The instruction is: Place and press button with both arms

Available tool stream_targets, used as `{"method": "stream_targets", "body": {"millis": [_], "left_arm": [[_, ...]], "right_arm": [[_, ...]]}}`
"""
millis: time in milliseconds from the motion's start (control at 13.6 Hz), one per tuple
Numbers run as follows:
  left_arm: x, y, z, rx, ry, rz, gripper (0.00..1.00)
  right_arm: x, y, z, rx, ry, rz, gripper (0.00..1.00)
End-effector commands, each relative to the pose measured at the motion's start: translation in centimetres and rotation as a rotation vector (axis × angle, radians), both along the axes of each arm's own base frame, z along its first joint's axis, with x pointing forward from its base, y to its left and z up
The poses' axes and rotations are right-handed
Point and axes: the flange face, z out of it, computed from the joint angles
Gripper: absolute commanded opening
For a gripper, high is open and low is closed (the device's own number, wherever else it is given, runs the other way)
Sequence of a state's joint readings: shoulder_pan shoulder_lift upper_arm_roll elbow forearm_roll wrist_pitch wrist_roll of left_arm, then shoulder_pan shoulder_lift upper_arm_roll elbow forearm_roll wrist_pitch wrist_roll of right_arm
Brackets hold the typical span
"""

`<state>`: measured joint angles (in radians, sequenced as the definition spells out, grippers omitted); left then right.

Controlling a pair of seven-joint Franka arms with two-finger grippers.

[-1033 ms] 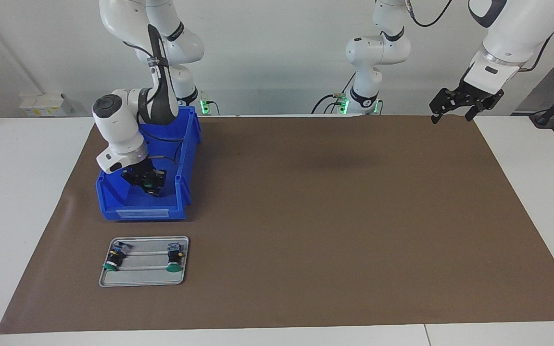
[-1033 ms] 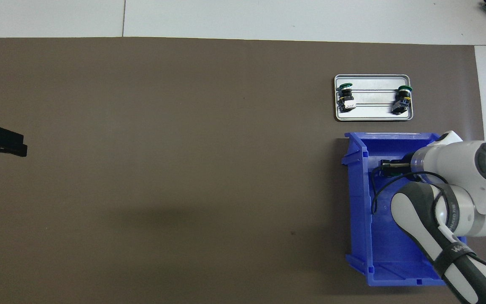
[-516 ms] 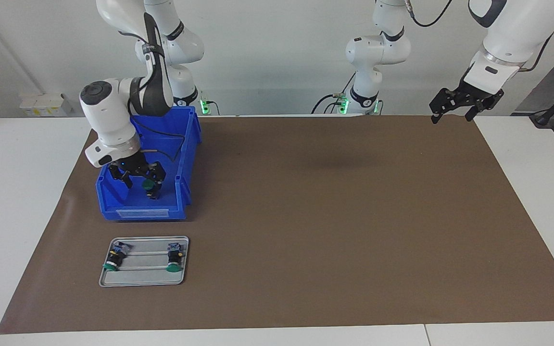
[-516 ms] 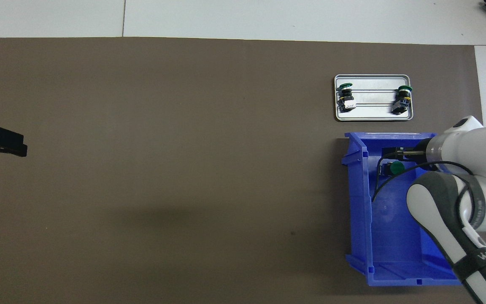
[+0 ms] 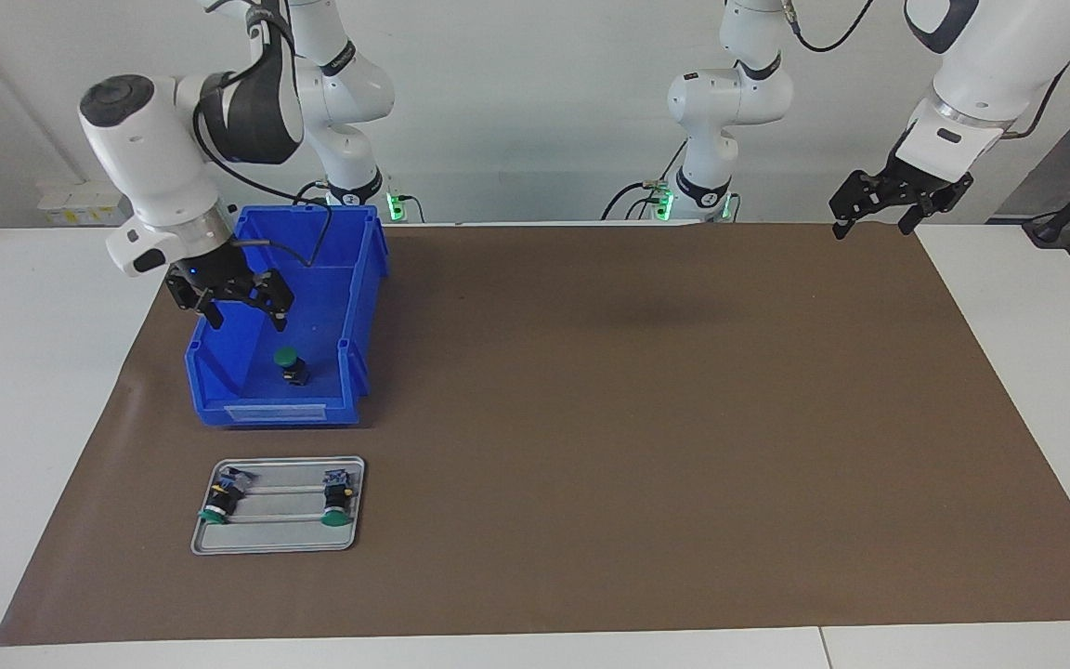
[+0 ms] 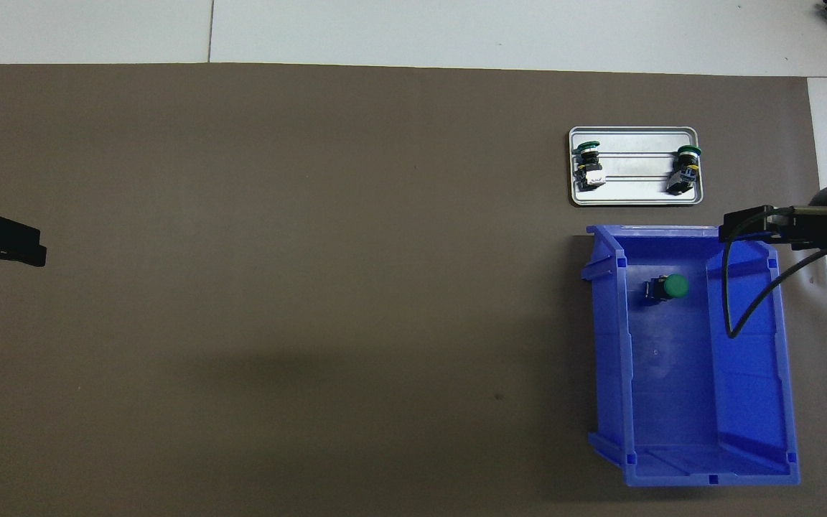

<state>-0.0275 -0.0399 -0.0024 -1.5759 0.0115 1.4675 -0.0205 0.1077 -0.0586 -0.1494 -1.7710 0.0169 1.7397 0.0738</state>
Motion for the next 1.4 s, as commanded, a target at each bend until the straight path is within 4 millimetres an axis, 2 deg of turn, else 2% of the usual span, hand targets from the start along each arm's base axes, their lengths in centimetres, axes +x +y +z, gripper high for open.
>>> {"method": "stream_targets", "body": {"millis": [0,148,221,1328], "left_arm": [[-0.8,0.3,0.1,0.014,-0.004,-0.006,1.00],[-0.8,0.3,0.1,0.014,-0.003,-0.005,1.00],[-0.8,0.3,0.1,0.014,-0.003,-0.005,1.00],[-0.8,0.3,0.1,0.014,-0.003,-0.005,1.00]], "right_arm": [[-1.0,-0.2,2.5,0.010,0.039,-0.062,1.00],[-2.5,-0.6,5.8,0.009,0.046,-0.063,1.00],[-2.6,-0.6,6.7,0.005,0.053,-0.062,1.00],[-2.6,-0.2,5.6,-0.067,0.055,0.103,1.00]]}}
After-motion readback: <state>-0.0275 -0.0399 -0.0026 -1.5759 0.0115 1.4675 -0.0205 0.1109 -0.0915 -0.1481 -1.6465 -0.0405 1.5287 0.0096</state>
